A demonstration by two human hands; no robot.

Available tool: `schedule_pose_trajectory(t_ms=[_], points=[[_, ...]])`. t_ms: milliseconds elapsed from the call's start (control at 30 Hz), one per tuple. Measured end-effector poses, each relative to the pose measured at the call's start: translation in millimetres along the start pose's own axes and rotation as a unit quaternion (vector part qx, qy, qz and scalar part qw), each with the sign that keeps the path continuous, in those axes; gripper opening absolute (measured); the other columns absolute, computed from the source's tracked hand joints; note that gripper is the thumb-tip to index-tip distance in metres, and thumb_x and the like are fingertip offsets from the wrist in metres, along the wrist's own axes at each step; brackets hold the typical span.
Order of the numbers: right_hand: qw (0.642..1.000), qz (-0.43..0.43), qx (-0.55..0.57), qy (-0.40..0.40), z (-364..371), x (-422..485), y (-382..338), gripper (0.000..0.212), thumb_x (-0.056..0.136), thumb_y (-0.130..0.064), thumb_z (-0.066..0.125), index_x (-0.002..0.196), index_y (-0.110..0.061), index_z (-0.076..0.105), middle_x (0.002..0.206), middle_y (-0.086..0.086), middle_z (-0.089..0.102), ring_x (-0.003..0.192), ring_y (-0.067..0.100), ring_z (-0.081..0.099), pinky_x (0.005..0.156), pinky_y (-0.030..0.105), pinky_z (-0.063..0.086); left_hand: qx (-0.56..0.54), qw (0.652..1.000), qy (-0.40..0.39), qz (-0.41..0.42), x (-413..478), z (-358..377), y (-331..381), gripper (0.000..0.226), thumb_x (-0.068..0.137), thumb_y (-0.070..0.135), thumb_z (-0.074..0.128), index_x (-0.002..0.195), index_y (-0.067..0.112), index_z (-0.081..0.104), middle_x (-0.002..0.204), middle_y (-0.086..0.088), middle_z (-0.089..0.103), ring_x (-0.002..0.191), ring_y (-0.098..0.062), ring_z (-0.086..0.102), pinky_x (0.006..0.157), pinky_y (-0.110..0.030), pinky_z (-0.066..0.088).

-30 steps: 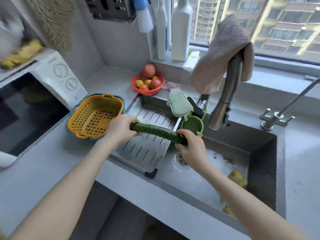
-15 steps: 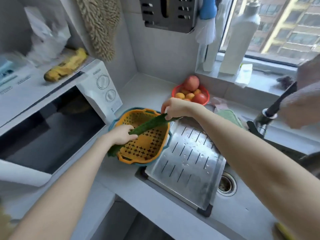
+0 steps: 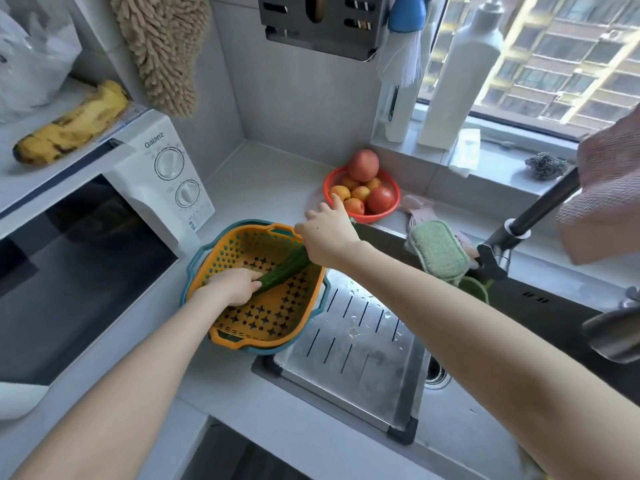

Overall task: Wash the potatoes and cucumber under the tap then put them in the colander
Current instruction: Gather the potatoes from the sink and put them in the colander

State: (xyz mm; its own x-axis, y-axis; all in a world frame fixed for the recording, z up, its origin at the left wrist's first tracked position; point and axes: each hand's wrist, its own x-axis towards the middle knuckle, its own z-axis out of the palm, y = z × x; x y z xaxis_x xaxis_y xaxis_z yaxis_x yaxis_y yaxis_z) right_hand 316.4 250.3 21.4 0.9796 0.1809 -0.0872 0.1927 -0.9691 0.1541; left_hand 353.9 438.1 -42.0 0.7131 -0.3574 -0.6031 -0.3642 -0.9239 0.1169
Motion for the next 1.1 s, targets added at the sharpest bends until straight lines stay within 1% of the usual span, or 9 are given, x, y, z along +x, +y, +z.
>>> schedule_pose_trajectory(t_ms=[133, 200, 267, 333, 500, 733, 833, 967, 1100], points=[[0.976, 0.018, 0.127, 0.178, 4.6, -51.2, 7.5, 0.014, 0.079, -0.016, 0.058, 0.082, -0.014, 0.072, 0.078, 0.004, 0.067, 0.076, 0.031, 0.06, 0.072, 0.037, 0.04, 0.016, 0.993, 0.114, -0.028, -18.8, -13.1, 36.8, 0.042, 0.098, 0.033, 0.042, 0.137, 0.018, 0.048, 0.136, -0.007, 0.054, 0.12, -0.027, 0.053, 0.093, -0.04, 0.049], [0.95, 0.055, 0.2, 0.233, 16.7, -94.4, 15.0, 0.011, 0.073, -0.017, 0.062, 0.068, -0.015, 0.071, 0.064, 0.002, 0.065, 0.061, 0.029, 0.059, 0.056, 0.032, 0.044, 0.001, 0.982, 0.189, 0.012, -40.3, -23.5, 74.5, 0.036, 0.098, 0.032, 0.044, 0.128, 0.017, 0.056, 0.123, -0.006, 0.063, 0.109, -0.027, 0.059, 0.086, -0.038, 0.052], [0.94, 0.12, 0.268, 0.177, 32.1, -145.2, 26.0, 0.011, 0.077, -0.016, 0.063, 0.074, -0.014, 0.073, 0.069, 0.003, 0.068, 0.065, 0.029, 0.062, 0.056, 0.032, 0.048, -0.04, 0.97, 0.221, 0.089, -63.7, -28.8, 125.0, 0.028, 0.096, 0.032, 0.046, 0.113, 0.019, 0.065, 0.109, -0.004, 0.069, 0.099, -0.025, 0.062, 0.081, -0.036, 0.053], [0.923, 0.232, 0.305, 0.039, 56.0, -197.7, 40.8, 0.018, 0.088, -0.021, 0.056, 0.089, -0.013, 0.072, 0.087, 0.003, 0.07, 0.084, 0.027, 0.063, 0.068, 0.036, 0.051, -0.081, 0.962, 0.207, 0.161, -81.4, -24.4, 178.1, 0.025, 0.095, 0.032, 0.049, 0.104, 0.018, 0.068, 0.099, 0.0, 0.07, 0.094, -0.023, 0.063, 0.079, -0.034, 0.052], [0.821, 0.466, 0.306, -0.123, 138.8, -324.5, 81.2, 0.026, 0.093, -0.023, 0.05, 0.112, -0.014, 0.065, 0.114, 0.006, 0.066, 0.108, 0.027, 0.057, 0.084, 0.032, 0.044, -0.052, 0.95, 0.097, 0.293, -81.4, 37.9, 304.3, 0.022, 0.093, 0.031, 0.051, 0.096, 0.019, 0.069, 0.095, -0.001, 0.07, 0.094, -0.023, 0.062, 0.079, -0.032, 0.05], [0.743, 0.563, 0.276, -0.232, 221.9, -428.9, 119.8, 0.038, 0.092, -0.017, 0.054, 0.128, -0.012, 0.045, 0.131, 0.011, 0.047, 0.117, 0.03, 0.048, 0.087, 0.035, 0.045, 0.008, 0.947, -0.046, 0.318, -39.8, 166.5, 413.3, 0.028, 0.089, 0.023, 0.053, 0.112, 0.015, 0.065, 0.116, -0.007, 0.063, 0.111, -0.024, 0.056, 0.09, -0.028, 0.042], [0.777, 0.533, 0.235, -0.238, 248.2, -444.0, 139.0, 0.041, 0.087, -0.003, 0.052, 0.128, -0.01, 0.046, 0.128, 0.013, 0.048, 0.114, 0.031, 0.048, 0.084, 0.035, 0.045, 0.015, 0.949, -0.088, 0.301, -24.6, 222.7, 446.0, 0.031, 0.088, 0.022, 0.056, 0.118, 0.016, 0.062, 0.123, -0.01, 0.057, 0.116, -0.027, 0.053, 0.095, -0.028, 0.038], [0.828, 0.486, 0.21, -0.185, 279.7, -440.2, 175.0, 0.043, 0.06, -0.001, 0.081, 0.099, -0.004, 0.062, 0.096, 0.015, 0.062, 0.081, 0.03, 0.061, 0.058, 0.032, 0.049, -0.011, 0.958, -0.123, 0.257, -6.2, 288.7, 474.9, 0.038, 0.088, 0.025, 0.059, 0.124, 0.012, 0.057, 0.128, -0.012, 0.051, 0.121, -0.029, 0.048, 0.1, -0.034, 0.039], [0.81, 0.466, 0.281, -0.218, 317.2, -425.8, 202.6, 0.046, 0.093, -0.021, 0.053, 0.135, -0.008, 0.038, 0.13, 0.017, 0.047, 0.115, 0.034, 0.048, 0.085, 0.037, 0.045, -0.024, 0.961, -0.145, 0.234, 13.4, 330.1, 494.2, 0.059, 0.081, 0.033, 0.069, 0.131, 0.009, 0.05, 0.129, -0.014, 0.051, 0.121, -0.031, 0.047, 0.1, -0.034, 0.039]])
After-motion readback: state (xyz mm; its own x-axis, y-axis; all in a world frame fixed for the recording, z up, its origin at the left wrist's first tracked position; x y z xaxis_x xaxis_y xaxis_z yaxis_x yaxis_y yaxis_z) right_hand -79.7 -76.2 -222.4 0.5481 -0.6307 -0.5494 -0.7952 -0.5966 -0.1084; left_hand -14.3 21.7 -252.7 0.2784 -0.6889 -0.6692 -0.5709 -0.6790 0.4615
